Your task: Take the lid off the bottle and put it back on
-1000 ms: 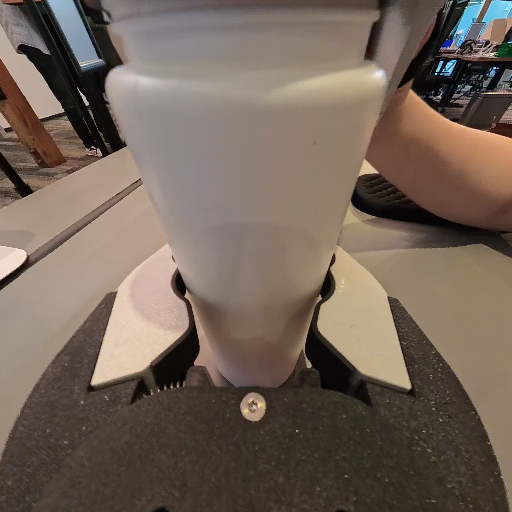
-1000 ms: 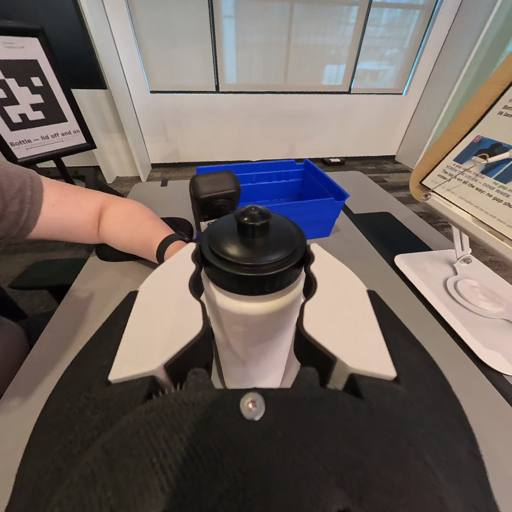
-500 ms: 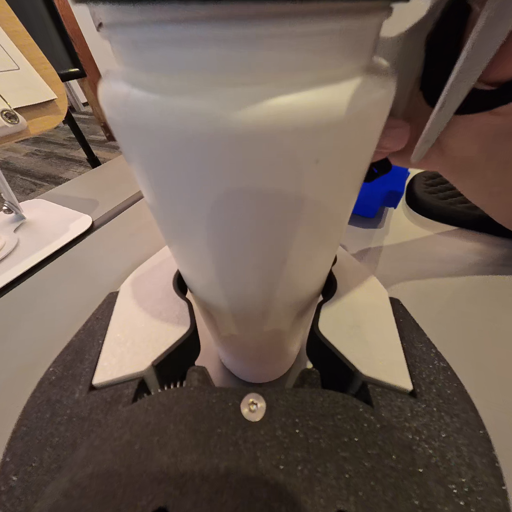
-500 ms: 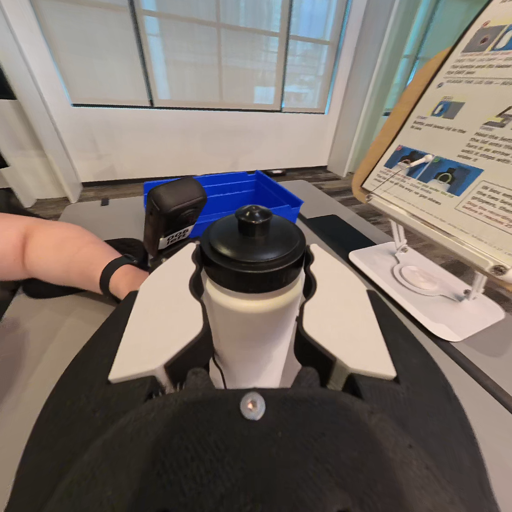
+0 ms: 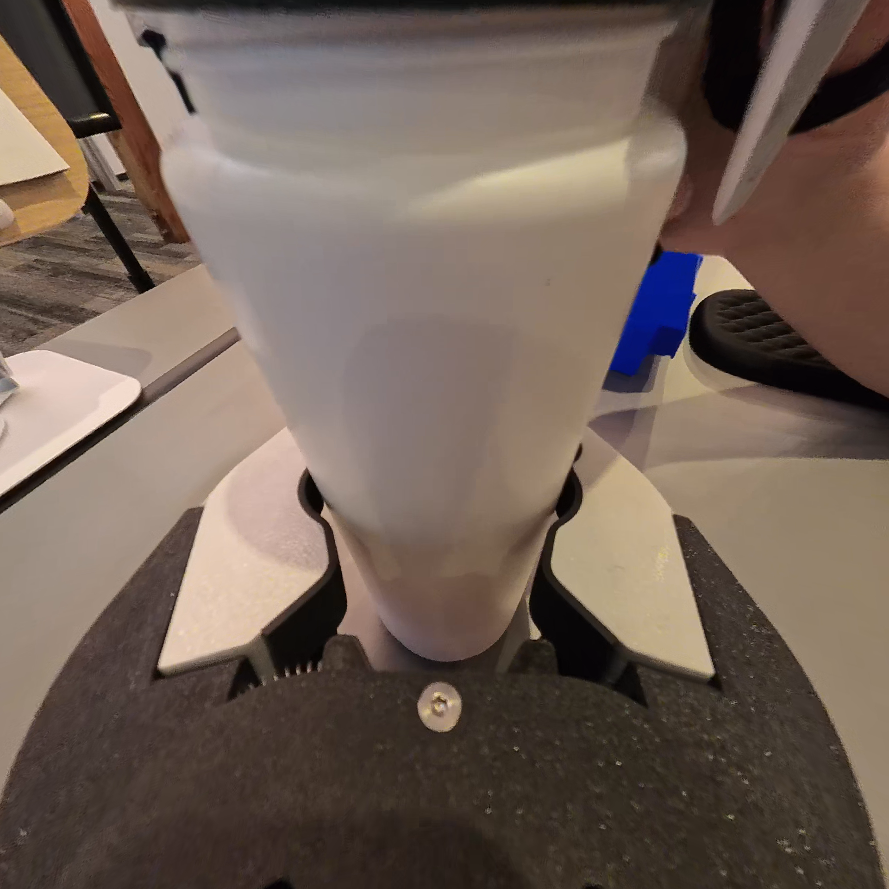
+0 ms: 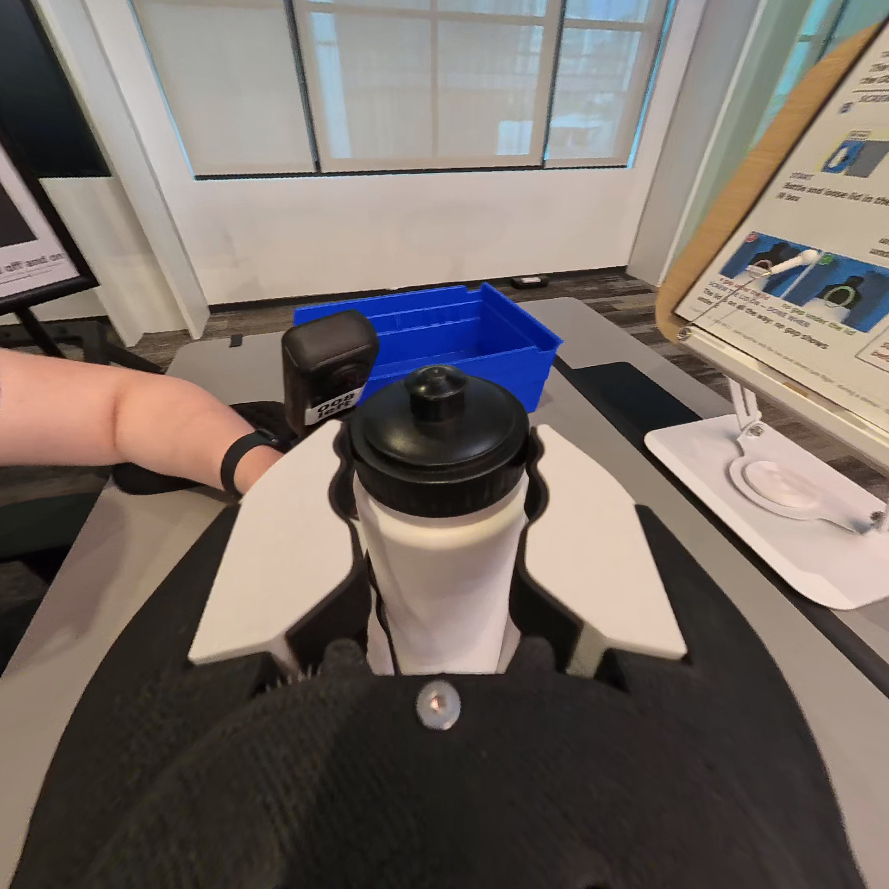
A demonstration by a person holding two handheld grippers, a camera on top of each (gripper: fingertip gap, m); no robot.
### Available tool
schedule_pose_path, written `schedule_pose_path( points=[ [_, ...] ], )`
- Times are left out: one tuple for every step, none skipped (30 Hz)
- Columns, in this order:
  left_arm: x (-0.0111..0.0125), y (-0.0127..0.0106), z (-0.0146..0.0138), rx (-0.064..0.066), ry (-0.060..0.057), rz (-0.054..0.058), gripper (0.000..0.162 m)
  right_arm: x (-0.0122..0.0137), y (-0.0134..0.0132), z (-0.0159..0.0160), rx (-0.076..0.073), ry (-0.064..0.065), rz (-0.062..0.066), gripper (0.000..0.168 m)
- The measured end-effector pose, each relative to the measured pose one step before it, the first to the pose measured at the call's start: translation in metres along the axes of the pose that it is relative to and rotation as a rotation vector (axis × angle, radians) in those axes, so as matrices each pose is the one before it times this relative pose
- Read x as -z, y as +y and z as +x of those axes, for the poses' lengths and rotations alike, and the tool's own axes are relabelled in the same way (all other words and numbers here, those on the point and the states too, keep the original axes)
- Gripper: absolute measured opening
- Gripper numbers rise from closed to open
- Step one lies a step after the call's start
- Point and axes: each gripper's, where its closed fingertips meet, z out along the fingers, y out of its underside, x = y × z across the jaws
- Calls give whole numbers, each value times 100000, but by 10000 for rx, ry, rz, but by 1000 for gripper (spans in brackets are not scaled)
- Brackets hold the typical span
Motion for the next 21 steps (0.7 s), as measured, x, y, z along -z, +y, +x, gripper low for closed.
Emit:
schedule_pose_path(
  points=[
    [59,57,-274,29,-165,-62,97,-159,-27,179,-72,352,98,71],
    [60,37,-250,46,-132,-42,97,-171,-34,176,-97,391,113,71],
    [55,32,-254,60,-138,-29,97,-169,-45,157,-109,416,133,71],
    [50,42,-229,28,-129,-32,97,-135,-31,113,-71,406,135,71],
    [48,24,-175,21,-86,-35,97,-106,-26,94,-23,384,118,71],
    [19,23,-103,15,-39,-13,97,-76,-27,53,-18,331,80,71],
    [18,-6,-63,8,-13,13,97,-53,-12,35,-15,238,35,71],
    [23,4,-23,3,23,14,97,-32,-14,-1,13,108,-11,71],
    [23,12,-48,-26,9,-13,97,-22,34,-18,71,-34,-75,71],
    [18,19,-80,-34,-29,-31,97,18,95,-13,163,-156,-123,71],
    [12,5,-1,8,40,11,97,57,58,-30,187,-247,-107,71],
    [-5,-25,47,-1,85,43,97,116,-40,-67,75,-316,-36,71],
    [-9,-13,65,-2,103,31,97,161,-192,-171,-38,-419,67,74],
    [0,-20,118,-27,154,39,97,181,-243,-271,-90,-494,105,76],
    [-2,-30,117,-39,173,58,97,185,-183,-127,-115,-381,58,78],
    [1,-27,127,-21,173,65,97,165,-122,-56,-71,-299,37,78],
    [-30,-50,235,-25,250,86,97,134,-87,-224,4,-367,32,79],
    [-7,-14,44,-30,87,22,97,84,9,-253,59,-341,-29,82],
    [-7,0,21,-10,36,-1,97,86,73,-114,101,-195,-78,84],
    [-13,-23,166,-27,130,35,97,57,69,-64,123,-117,-76,84],
    [-21,-15,100,-34,71,26,97,25,32,32,100,-11,-65,84]
  ],
)
